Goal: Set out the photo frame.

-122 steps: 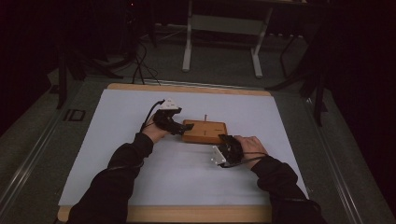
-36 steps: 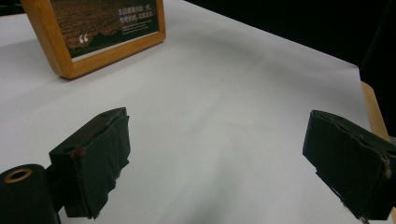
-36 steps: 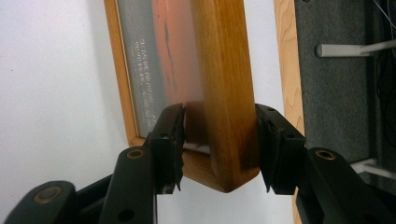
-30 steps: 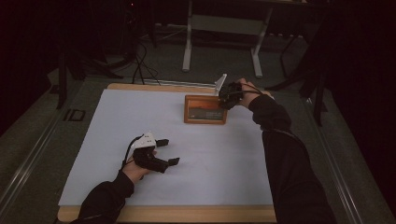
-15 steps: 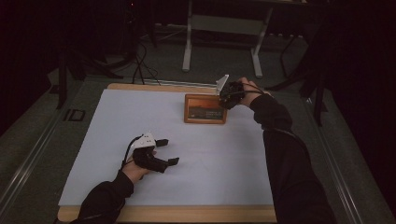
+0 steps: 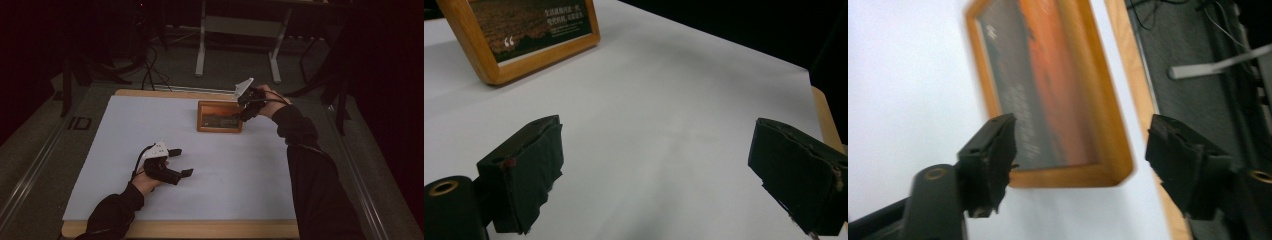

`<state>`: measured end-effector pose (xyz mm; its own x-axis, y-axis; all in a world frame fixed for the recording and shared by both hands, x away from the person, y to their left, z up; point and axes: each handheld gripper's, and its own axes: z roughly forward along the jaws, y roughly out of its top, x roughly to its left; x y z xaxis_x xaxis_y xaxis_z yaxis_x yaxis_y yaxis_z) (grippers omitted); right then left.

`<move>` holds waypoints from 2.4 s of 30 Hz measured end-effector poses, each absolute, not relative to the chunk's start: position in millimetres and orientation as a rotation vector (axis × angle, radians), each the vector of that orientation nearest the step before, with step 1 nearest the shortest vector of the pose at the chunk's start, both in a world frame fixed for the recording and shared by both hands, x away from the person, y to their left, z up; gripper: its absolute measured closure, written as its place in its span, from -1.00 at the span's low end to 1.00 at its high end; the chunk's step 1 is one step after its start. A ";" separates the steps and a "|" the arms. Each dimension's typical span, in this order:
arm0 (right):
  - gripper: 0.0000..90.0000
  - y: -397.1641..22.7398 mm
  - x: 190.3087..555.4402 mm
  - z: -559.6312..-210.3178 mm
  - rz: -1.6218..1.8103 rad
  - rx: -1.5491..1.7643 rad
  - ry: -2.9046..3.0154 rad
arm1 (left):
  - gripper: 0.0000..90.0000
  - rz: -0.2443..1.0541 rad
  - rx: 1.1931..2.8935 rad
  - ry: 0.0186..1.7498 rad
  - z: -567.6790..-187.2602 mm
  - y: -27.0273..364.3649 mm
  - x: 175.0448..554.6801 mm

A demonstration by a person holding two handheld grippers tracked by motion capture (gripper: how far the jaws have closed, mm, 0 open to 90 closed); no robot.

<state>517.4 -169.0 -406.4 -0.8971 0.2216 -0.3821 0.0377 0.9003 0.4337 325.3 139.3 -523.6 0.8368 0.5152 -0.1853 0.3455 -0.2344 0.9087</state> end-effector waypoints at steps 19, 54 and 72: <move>-0.70 -201.8 468.5 -426.8 1.090 0.503 2.580 | -0.82 0.179 1.856 0.639 -523.4 136.4 325.3; -0.69 -235.6 352.0 -500.5 1.398 0.651 2.487 | -0.83 0.172 1.885 0.597 -521.8 131.8 317.6; -0.70 -249.4 305.0 -507.5 1.386 0.603 2.433 | -0.82 0.169 1.910 0.580 -522.2 133.3 307.1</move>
